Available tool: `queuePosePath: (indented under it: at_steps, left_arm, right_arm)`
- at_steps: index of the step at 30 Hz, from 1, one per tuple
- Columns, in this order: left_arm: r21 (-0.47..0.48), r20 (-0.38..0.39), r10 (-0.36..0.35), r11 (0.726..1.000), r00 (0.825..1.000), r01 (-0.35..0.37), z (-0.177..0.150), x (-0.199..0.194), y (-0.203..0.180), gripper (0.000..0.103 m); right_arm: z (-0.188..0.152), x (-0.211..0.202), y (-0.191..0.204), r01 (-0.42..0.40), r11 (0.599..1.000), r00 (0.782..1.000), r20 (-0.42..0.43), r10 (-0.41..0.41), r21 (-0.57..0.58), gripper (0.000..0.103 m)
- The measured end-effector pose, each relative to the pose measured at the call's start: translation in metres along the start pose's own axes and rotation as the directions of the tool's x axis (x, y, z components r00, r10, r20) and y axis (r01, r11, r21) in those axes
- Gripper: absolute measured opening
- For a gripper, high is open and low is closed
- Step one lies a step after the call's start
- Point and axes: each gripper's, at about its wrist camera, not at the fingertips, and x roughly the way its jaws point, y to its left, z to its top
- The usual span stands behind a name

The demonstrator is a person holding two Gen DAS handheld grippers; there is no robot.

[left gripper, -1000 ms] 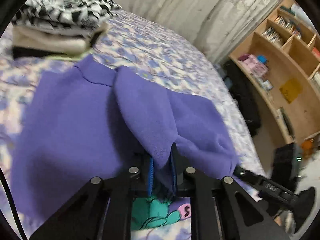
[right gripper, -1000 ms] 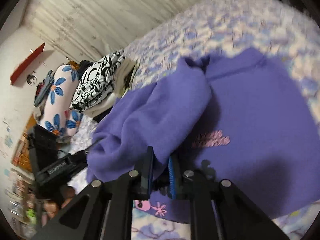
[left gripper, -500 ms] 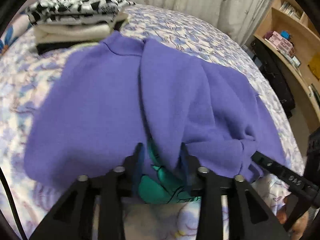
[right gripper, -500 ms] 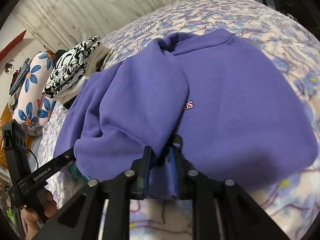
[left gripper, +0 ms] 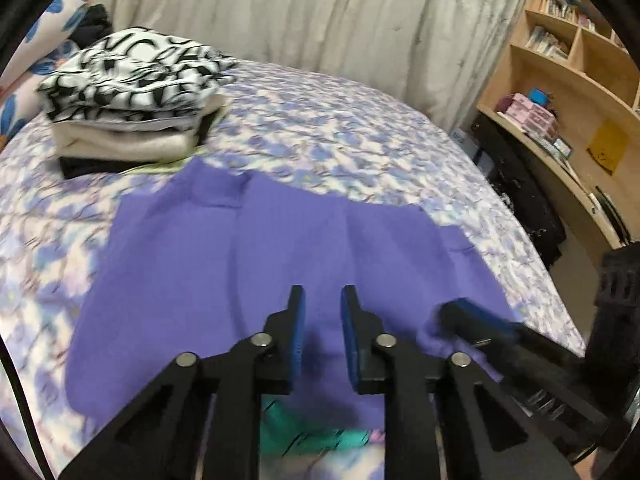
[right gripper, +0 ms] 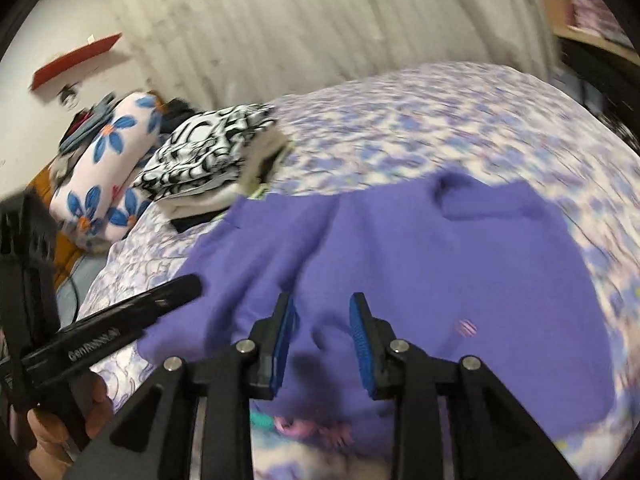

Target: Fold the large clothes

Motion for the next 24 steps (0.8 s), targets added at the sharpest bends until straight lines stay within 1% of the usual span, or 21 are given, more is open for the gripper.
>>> queuePosePath:
  at_steps: [1, 3, 4, 6, 7, 8, 9, 10, 11, 13, 16, 17, 19, 22, 24]
  left_arm:
    - [0.004, -0.005, -0.018, 1.0, 1.0, 0.018, 0.003, 0.008, -0.002, 0.015]
    - [0.017, -0.041, -0.019, 1.0, 0.999, 0.02, 0.007, 0.031, -0.006, 0.014]
    - [0.018, -0.061, -0.004, 1.0, 0.998, 0.005, 0.007, 0.043, -0.006, 0.014]
    - [0.021, -0.11, 0.047, 0.999, 0.993, -0.045, 0.005, 0.065, -0.002, 0.01]
    - [0.021, -0.133, 0.1, 0.995, 0.986, -0.098, 0.003, 0.076, 0.004, 0.006]
    - [0.011, -0.146, 0.125, 0.992, 0.981, -0.125, 0.001, 0.083, 0.01, 0.003]
    - [-0.019, -0.149, 0.107, 0.994, 0.983, -0.111, -0.001, 0.085, 0.018, 0.002]
    - [-0.038, -0.145, 0.095, 0.994, 0.985, -0.102, -0.002, 0.085, 0.022, 0.001]
    - [-0.048, -0.139, 0.094, 0.994, 0.986, -0.101, -0.003, 0.083, 0.025, 0.001]
    - [-0.046, -0.135, 0.106, 0.993, 0.985, -0.113, -0.005, 0.082, 0.027, 0.001]
    - [-0.055, -0.143, 0.096, 0.993, 0.985, -0.105, -0.004, 0.079, 0.026, 0.001]
    - [-0.058, -0.143, 0.09, 0.993, 0.986, -0.099, -0.003, 0.077, 0.025, 0.001]
    - [-0.07, -0.139, 0.073, 0.994, 0.988, -0.083, 0.0, 0.069, 0.025, 0.003]
    - [-0.072, -0.108, 0.057, 0.995, 0.993, -0.065, 0.001, 0.049, 0.018, 0.008]
    - [-0.054, -0.08, 0.035, 0.998, 0.996, -0.039, -0.003, 0.029, 0.01, 0.016]
  right_arm:
    - [0.003, 0.01, 0.001, -0.002, 1.0, 1.0, -0.014, 0.002, -0.006, 0.029]
    - [0.007, 0.032, -0.004, 0.016, 1.0, 0.999, -0.049, -0.017, -0.006, 0.029]
    - [0.007, 0.043, -0.01, 0.045, 0.999, 0.996, -0.073, -0.045, -0.001, 0.029]
    - [0.005, 0.055, -0.025, 0.13, 0.991, 0.988, -0.089, -0.13, 0.002, 0.026]
    - [0.003, 0.059, -0.035, 0.158, 0.987, 0.984, -0.089, -0.157, 0.01, 0.017]
    - [0.0, 0.061, -0.045, 0.169, 0.985, 0.982, -0.094, -0.165, 0.031, 0.0]
    - [-0.003, 0.06, -0.059, 0.109, 0.99, 0.991, -0.091, -0.101, 0.087, 0.0]
    - [-0.004, 0.059, -0.064, 0.09, 0.99, 0.993, -0.088, -0.081, 0.107, 0.0]
    - [-0.005, 0.056, -0.066, 0.083, 0.99, 0.994, -0.081, -0.074, 0.113, 0.0]
    - [-0.004, 0.052, -0.062, 0.127, 0.987, 0.99, -0.069, -0.12, 0.097, 0.0]
    - [-0.003, 0.048, -0.062, 0.115, 0.985, 0.991, -0.08, -0.106, 0.125, 0.0]
    - [-0.002, 0.046, -0.062, 0.099, 0.985, 0.993, -0.084, -0.088, 0.14, 0.002]
    - [0.0, 0.039, -0.062, 0.082, 0.982, 0.994, -0.089, -0.067, 0.168, 0.003]
    - [-0.002, 0.021, -0.055, 0.017, 0.979, 0.997, -0.081, -0.001, 0.202, 0.003]
    - [-0.006, 0.009, -0.048, -0.018, 0.978, 0.997, -0.063, 0.031, 0.206, 0.004]
